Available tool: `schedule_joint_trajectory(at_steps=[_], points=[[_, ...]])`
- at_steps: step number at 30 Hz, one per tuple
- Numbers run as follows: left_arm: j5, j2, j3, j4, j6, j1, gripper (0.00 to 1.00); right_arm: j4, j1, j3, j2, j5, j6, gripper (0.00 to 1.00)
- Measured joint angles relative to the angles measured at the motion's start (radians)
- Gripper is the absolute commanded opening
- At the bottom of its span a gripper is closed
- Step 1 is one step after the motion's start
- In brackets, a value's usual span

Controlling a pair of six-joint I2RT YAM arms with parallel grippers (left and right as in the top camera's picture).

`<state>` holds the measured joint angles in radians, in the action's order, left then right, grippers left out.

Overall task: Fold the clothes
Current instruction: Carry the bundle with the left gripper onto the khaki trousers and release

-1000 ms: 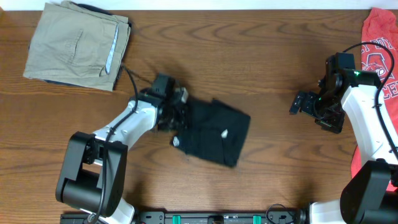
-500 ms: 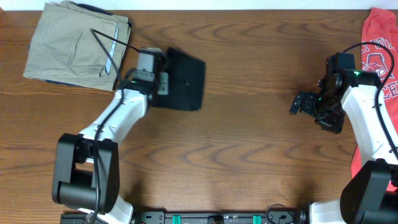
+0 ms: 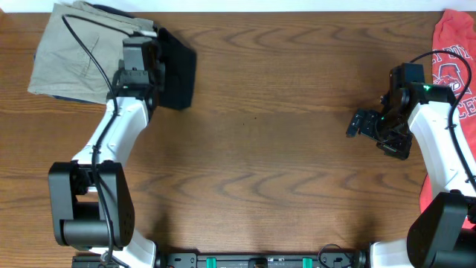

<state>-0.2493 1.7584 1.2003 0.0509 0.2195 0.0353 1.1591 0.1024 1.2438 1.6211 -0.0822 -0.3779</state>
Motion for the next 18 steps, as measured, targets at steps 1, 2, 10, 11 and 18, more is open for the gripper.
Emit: schedule_joint_trajectory(at_steps=[1, 2, 10, 11, 18], points=[[-0.002, 0.0, 0.014, 0.001, 0.005, 0.0, 0.17, 0.0, 0.0, 0.0, 0.0, 0.0, 0.0, 0.99], [-0.005, 0.0, 0.031, 0.005, 0.011, 0.0, 0.17, 0.0, 0.0, 0.0, 0.0, 0.0, 0.0, 0.99], [-0.049, 0.0, 0.092, -0.011, 0.013, 0.0, 0.17, 0.0, 0.0, 0.0, 0.0, 0.0, 0.0, 0.99], [-0.06, 0.0, 0.092, -0.014, 0.013, 0.0, 0.17, 0.0, 0.0, 0.0, 0.0, 0.0, 0.0, 0.99], [-0.09, 0.0, 0.092, -0.031, -0.005, -0.026, 0.16, 0.0, 0.0, 0.0, 0.0, 0.0, 0.0, 0.99]])
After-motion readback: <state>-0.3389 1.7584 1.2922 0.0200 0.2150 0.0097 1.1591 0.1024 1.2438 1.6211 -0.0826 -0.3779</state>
